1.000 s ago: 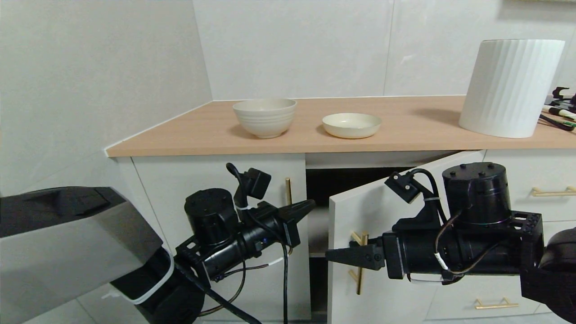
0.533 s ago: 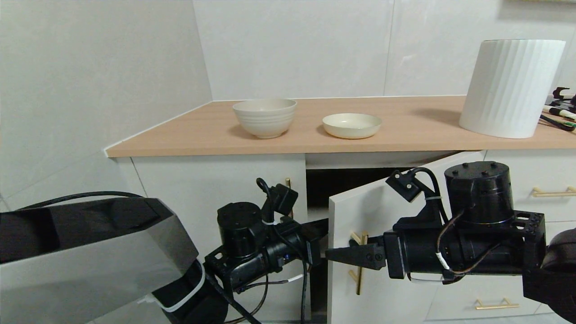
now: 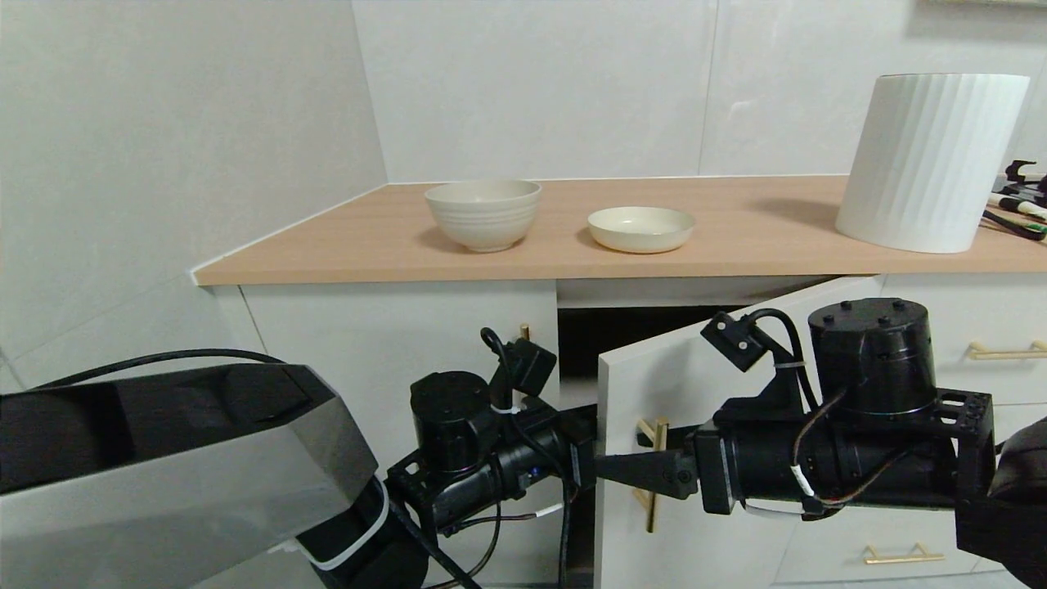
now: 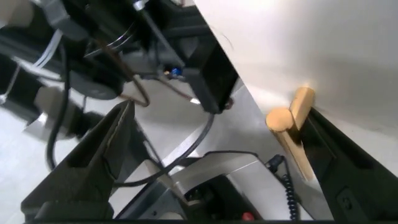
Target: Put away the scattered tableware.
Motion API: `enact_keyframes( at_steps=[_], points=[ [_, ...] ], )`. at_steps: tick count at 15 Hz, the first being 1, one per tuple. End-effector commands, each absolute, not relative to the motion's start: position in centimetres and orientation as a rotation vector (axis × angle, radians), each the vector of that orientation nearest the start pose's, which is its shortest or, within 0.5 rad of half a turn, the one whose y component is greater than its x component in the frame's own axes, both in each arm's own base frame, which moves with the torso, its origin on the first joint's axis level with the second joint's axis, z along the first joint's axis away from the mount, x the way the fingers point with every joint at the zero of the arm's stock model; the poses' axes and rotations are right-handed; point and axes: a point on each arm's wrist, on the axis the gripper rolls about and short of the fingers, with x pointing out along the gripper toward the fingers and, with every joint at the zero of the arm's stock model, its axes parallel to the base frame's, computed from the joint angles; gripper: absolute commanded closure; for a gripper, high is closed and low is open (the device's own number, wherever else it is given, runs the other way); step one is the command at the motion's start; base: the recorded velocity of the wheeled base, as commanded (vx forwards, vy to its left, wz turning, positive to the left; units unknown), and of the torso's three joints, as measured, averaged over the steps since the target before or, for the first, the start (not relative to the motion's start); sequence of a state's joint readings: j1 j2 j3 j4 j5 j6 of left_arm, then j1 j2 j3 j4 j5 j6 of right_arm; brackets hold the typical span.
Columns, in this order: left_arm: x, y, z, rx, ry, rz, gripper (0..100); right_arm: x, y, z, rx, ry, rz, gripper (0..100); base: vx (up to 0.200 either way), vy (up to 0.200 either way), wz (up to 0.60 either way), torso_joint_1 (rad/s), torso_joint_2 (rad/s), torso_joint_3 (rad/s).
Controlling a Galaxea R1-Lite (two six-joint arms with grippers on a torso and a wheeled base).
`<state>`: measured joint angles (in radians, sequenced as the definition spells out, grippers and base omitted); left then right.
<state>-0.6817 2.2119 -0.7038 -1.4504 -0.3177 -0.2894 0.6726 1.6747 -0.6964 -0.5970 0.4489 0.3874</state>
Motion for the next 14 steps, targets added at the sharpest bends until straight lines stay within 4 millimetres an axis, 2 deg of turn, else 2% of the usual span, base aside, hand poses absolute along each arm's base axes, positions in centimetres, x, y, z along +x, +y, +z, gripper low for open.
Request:
enact_keyframes(
  at_steps=[1, 5, 8, 10, 11, 12, 14],
  points=[
    [28.0, -23.7, 6.6, -0.255, 0.2, -0.984, 100, 21.6, 17.6, 15.8, 0.298, 0.604, 0.969, 0, 0.0, 0.0, 0.0, 0.0, 0.0, 0.0],
    [27.9, -23.6, 6.4, -0.253, 0.212, -0.985, 100, 22.4, 16.2, 15.8, 0.305, 0.593, 0.91, 0, 0.0, 0.0, 0.0, 0.0, 0.0, 0.0],
    [27.7, -23.5, 6.7, -0.255, 0.209, -0.988, 100, 21.5, 15.5, 15.8, 0.242, 0.572, 0.922, 0, 0.0, 0.0, 0.0, 0.0, 0.0, 0.0],
    [27.5, -23.4, 7.4, -0.256, 0.196, -0.99, 100, 19.6, 14.2, 14.9, 0.224, 0.597, 0.921, 0, 0.0, 0.0, 0.0, 0.0, 0.0, 0.0],
    [27.4, -23.4, 7.4, -0.256, 0.196, -0.991, 100, 19.3, 14.0, 14.7, 0.223, 0.603, 0.917, 0, 0.0, 0.0, 0.0, 0.0, 0.0, 0.0],
    [27.4, -23.5, 7.4, -0.255, 0.196, -0.996, 100, 17.9, 13.1, 14.8, 0.222, 0.596, 0.92, 0, 0.0, 0.0, 0.0, 0.0, 0.0, 0.0],
    [27.3, -23.5, 7.1, -0.253, 0.209, -0.994, 100, 16.4, 12.1, 14.6, 0.224, 0.594, 0.923, 0, 0.0, 0.0, 0.0, 0.0, 0.0, 0.0]
  ],
)
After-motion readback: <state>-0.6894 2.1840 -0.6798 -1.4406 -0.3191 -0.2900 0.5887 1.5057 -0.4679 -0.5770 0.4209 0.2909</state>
